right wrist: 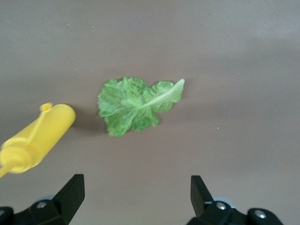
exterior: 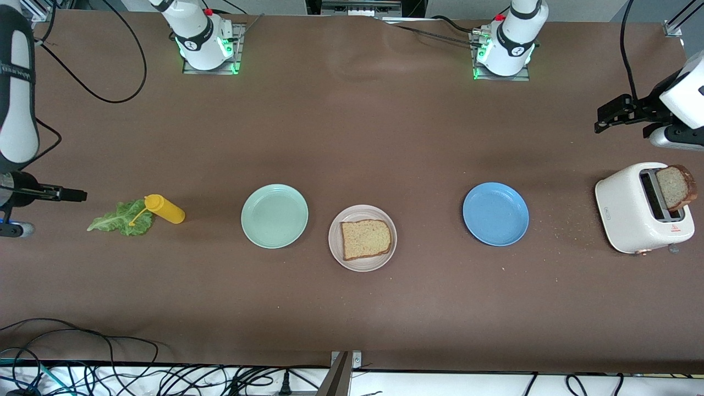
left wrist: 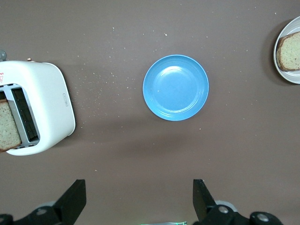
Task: Make sandwich on beige plate with both arms
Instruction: 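Move the right gripper down over the green lettuce leaf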
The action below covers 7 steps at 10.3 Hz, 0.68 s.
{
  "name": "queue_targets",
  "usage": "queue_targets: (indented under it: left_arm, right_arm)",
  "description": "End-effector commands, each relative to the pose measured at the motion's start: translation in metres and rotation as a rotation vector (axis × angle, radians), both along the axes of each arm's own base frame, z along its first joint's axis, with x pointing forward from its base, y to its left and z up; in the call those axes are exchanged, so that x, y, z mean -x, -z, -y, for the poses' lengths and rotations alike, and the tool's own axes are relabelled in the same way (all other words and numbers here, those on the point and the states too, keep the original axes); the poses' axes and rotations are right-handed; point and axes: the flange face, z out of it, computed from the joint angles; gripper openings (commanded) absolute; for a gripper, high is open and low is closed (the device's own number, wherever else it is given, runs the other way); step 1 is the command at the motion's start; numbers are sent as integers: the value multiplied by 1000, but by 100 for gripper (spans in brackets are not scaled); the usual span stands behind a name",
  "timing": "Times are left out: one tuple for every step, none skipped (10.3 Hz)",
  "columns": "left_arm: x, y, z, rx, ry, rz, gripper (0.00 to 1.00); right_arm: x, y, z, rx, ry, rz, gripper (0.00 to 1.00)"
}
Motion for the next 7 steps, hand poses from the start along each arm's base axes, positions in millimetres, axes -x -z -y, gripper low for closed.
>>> queue_targets:
  left_arm:
    - [-3, -5, 1, -17, 24, -6, 100]
    - [-3, -5, 1, -17, 26, -6, 100]
    - [-3, -5, 1, -17, 24, -6, 100]
    - [-3, -5, 1, -17, 26, -6, 100]
    - [-3, -5, 1, -17, 26, -6, 100]
    - [-3, -5, 1, -17, 26, -6, 100]
    - [-3, -5, 1, -17, 24, -6, 100]
  right_arm:
    - [-3, 35, 14, 5, -44, -1, 100]
    - [-2, 53, 14, 7, -49, -2, 100]
    - [0, 68, 15, 25, -63, 11, 100]
    - [2, 80, 15, 36, -73, 29, 100]
    - [2, 91, 15, 41, -80, 38, 100]
    - [1, 98, 16, 49, -87, 36, 100]
    - [-1, 102, 17, 64, -112, 46, 100]
